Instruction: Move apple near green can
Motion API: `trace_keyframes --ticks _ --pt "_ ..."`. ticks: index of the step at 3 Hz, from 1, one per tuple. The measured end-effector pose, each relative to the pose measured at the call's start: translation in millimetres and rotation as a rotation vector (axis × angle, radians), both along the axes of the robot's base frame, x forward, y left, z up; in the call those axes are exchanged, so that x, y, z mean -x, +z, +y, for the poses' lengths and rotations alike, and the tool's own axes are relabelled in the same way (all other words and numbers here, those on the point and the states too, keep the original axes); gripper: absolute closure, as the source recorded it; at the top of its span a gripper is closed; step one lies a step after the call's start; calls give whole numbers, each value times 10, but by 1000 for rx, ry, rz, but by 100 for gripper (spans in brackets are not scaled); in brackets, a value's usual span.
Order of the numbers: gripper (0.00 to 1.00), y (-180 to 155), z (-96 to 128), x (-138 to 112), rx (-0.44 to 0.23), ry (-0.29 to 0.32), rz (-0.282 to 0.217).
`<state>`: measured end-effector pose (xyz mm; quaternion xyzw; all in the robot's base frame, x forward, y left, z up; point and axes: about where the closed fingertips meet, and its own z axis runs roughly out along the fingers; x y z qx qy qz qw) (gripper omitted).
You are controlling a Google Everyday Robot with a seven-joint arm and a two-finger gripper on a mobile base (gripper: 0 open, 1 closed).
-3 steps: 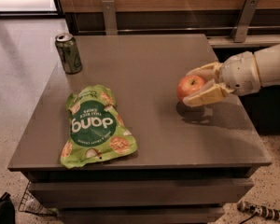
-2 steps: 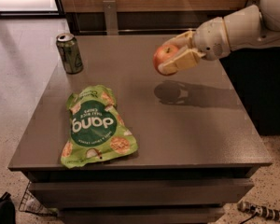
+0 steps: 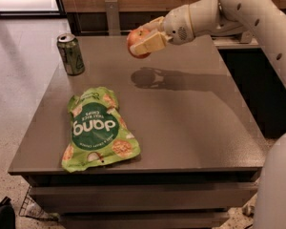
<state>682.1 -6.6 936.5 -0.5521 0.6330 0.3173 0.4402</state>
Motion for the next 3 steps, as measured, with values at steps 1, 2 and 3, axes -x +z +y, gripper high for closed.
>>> trace_keyframes --ticks 1,2,3 --pt "100 -278 357 -224 27 -50 0" --pt "100 -598 593 -339 50 -83 -10" --pt "100 -898 851 -373 64 -68 -9"
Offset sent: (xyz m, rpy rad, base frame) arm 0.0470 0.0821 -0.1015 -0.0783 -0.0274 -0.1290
